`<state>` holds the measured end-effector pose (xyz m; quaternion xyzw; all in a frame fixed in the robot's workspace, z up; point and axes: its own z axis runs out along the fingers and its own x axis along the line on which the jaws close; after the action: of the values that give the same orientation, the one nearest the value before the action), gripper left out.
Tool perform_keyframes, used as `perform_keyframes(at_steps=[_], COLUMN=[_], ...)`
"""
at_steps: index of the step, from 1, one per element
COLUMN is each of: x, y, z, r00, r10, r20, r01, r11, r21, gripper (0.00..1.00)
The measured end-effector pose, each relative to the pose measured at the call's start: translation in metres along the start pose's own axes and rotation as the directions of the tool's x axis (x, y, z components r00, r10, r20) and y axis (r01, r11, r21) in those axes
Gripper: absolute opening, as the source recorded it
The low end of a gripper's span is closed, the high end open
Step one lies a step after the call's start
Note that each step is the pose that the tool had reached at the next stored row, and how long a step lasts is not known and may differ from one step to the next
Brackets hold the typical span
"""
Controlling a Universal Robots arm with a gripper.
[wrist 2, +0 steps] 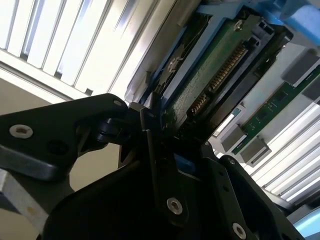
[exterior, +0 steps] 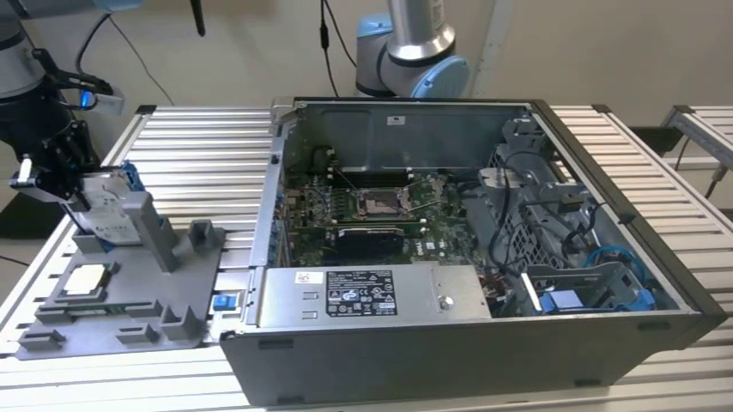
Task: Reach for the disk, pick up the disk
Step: 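Pick up the disk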
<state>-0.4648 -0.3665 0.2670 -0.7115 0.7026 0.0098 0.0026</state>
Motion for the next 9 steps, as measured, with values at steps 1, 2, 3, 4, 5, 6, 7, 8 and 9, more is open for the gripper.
perform_keyframes(at_steps=[1, 2, 3, 4, 5, 6, 7, 8, 9], x=[0.0000, -0.0001, -0.0001, -0.0001, -0.0001, -0.0001, -0.0002, -0.0001, -0.0001], y=[0.0000, 0.0001, 0.0001, 0.0001, 0.0001, 0.0001, 0.0001, 0.0001, 0.0001], z=[0.0000, 0.0000, 0.0000, 0.0000, -0.0002, -0.0003, -0.0003, -0.0003, -0.0003], r00=[1.0000, 1.0000, 1.0000, 1.0000, 1.0000, 1.0000, 1.0000, 1.0000, 1.0000], r10=[0.000, 0.000, 0.000, 0.000, 0.000, 0.000, 0.000, 0.000, 0.000], r20=[0.0000, 0.0000, 0.0000, 0.0000, -0.0001, 0.0000, 0.0000, 0.0000, 0.0000], r01=[0.000, 0.000, 0.000, 0.000, 0.000, 0.000, 0.000, 0.000, 0.000], r11=[1.0000, 1.0000, 1.0000, 1.0000, 1.0000, 1.0000, 1.0000, 1.0000, 1.0000], r21=[0.0000, 0.0001, 0.0000, 0.0000, -0.0002, -0.0002, -0.0001, 0.0000, 0.0001], gripper=[0.00, 0.00, 0.00, 0.00, 0.00, 0.00, 0.00, 0.00, 0.00])
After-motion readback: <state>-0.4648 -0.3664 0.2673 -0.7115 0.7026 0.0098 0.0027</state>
